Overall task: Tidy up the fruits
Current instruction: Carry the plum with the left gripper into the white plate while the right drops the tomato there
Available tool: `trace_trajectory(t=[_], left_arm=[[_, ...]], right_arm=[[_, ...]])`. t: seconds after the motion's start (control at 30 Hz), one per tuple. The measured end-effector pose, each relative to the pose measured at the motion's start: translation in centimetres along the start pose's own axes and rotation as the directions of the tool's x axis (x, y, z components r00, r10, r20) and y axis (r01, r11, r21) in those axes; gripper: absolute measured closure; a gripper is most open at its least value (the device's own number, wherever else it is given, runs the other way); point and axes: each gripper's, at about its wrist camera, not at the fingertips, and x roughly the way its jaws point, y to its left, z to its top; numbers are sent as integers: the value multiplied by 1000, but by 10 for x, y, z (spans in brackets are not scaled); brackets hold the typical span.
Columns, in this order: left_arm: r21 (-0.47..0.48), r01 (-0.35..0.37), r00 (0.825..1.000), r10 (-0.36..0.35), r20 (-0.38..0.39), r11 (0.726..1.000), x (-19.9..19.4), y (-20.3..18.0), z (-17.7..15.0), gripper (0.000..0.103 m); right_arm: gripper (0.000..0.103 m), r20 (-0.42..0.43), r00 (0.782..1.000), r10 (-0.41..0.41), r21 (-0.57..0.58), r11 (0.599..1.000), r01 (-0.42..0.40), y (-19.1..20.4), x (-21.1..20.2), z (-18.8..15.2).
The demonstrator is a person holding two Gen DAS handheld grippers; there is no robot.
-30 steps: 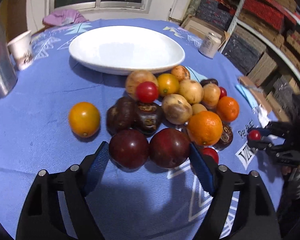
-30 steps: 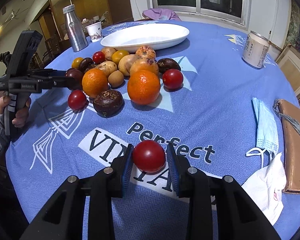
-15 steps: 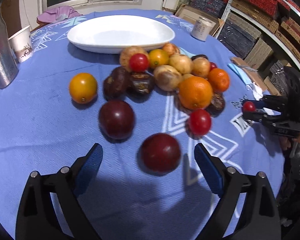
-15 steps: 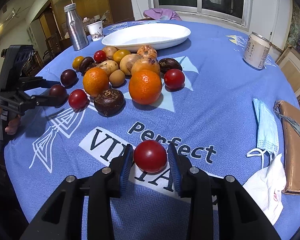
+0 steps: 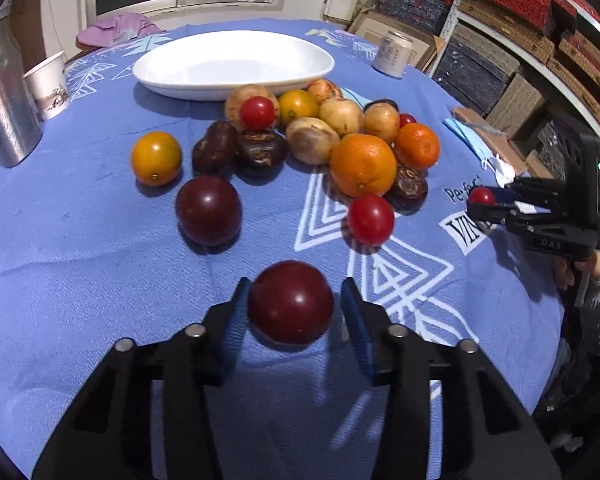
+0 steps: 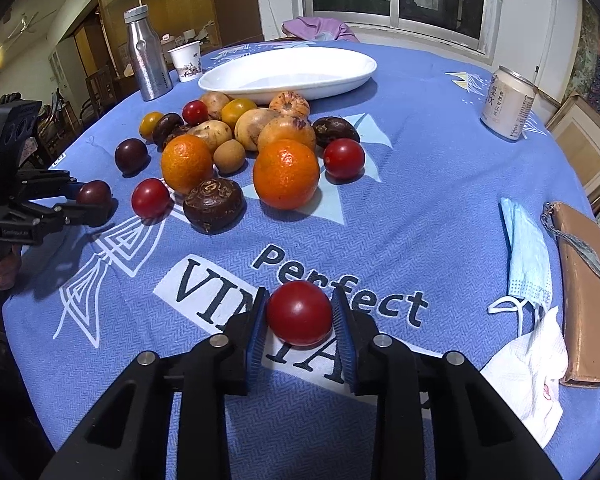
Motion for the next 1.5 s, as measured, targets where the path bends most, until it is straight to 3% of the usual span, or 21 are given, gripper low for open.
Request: trace_trajectory(t=[0.27, 0.4, 0.53, 0.67, 0.8, 0.93, 1.1, 1.17, 1.37, 1.5], left_arm=[[-16, 14, 998, -13, 64, 1000, -13, 2, 10, 65], [-1, 9, 986, -9, 165, 1000, -44, -1, 53, 65], [10, -44, 967, 40, 251, 999, -51, -1, 120, 64], [-44, -67, 978, 74, 197, 997, -6, 20, 173, 64], [-146, -52, 993, 67, 97, 988, 45, 58, 192, 64], [-160, -46, 996, 56, 64, 986, 69, 74, 190, 63], [-166, -32, 994, 49, 99, 986, 64, 78, 191, 41], [-171, -29, 993, 49, 110, 985, 56, 77, 192, 40], [-229, -22, 983, 63, 170, 973, 13, 79, 166, 33], [-256, -63, 970, 119, 211, 965, -23, 83, 120, 30]], right_arm=[[73, 17, 1000, 17, 48, 999, -18, -5, -9, 9], [73, 91, 996, 24, 42, 999, -28, -2, -30, 48], [73, 174, 984, 35, 30, 999, -41, 6, -31, 119], [73, 115, 993, 18, 58, 998, -25, 5, 28, 184], [73, 29, 1000, -8, 89, 996, 5, -5, 84, 217], [72, -33, 999, -15, 89, 996, 18, -9, 118, 231], [67, -20, 999, -34, 85, 996, 35, -11, 127, 236], [67, -15, 1000, -27, 90, 996, 28, -11, 125, 236], [66, 52, 999, 2, 131, 991, -8, -13, 84, 218], [50, 149, 989, -5, 153, 988, -18, -15, 31, 179]])
